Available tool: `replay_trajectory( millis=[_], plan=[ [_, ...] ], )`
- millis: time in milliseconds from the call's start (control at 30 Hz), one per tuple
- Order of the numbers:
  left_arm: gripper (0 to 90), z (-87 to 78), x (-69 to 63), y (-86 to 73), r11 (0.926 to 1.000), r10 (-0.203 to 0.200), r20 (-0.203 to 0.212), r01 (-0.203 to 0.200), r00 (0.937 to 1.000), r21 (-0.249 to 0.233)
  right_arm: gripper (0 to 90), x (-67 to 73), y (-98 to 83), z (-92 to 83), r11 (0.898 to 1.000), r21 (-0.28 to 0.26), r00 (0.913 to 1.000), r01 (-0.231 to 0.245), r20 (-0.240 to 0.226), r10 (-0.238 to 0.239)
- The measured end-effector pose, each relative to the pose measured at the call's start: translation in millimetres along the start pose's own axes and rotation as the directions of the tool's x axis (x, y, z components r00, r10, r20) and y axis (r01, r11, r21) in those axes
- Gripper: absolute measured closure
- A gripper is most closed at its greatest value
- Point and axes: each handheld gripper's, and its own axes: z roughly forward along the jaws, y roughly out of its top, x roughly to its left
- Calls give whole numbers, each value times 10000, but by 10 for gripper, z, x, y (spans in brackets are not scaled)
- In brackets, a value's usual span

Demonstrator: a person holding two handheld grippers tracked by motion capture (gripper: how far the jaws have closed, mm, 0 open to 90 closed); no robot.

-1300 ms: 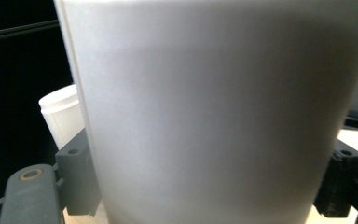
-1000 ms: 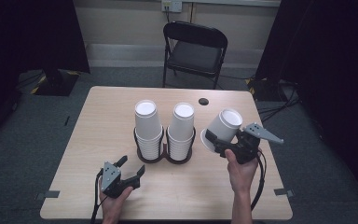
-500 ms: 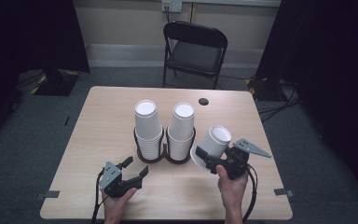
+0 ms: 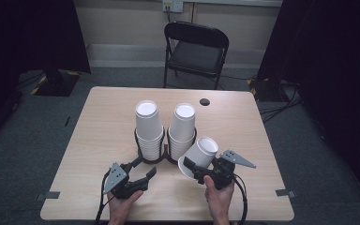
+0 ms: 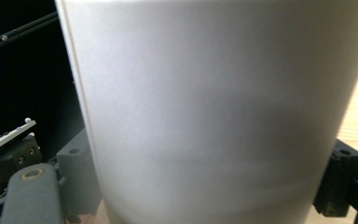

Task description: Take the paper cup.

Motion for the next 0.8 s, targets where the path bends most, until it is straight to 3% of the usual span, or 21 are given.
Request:
replay_trajectory(
  millis=[100,267,333,500,633,700,733,800],
  plan=[
    [371,39,-31,-7,9997,161,230,-157,9996,-195,163,13,-36,35,9995,-63,9988,-303,-383,300],
    [410,96,-71,-14,9997,64,625,-48,9980,-248,163,32,-86,78,9980,11,9950,-639,-764,638],
    [471,115,-90,-9,9997,-15,869,37,9962,-252,163,38,-112,95,9969,88,9928,-788,-898,793],
    [470,151,-123,-5,9997,-11,1097,36,9940,-221,163,47,-165,142,9936,273,9866,-1095,-1188,1120],
    [433,207,-180,5,9994,202,1485,-160,9887,-296,163,75,-179,166,9922,339,9825,-1204,-1391,1239],
    [403,235,-199,6,9991,358,1468,-319,9885,-287,162,91,-188,178,9916,417,9814,-1227,-1436,1275],
    [407,259,-220,3,9993,242,1498,-199,9884,-306,162,97,-193,183,9912,429,9804,-1253,-1477,1303],
    [435,291,-252,-9,9982,438,1464,-375,9883,-459,162,112,-203,200,9894,551,9778,-1340,-1547,1411]
  ],
)
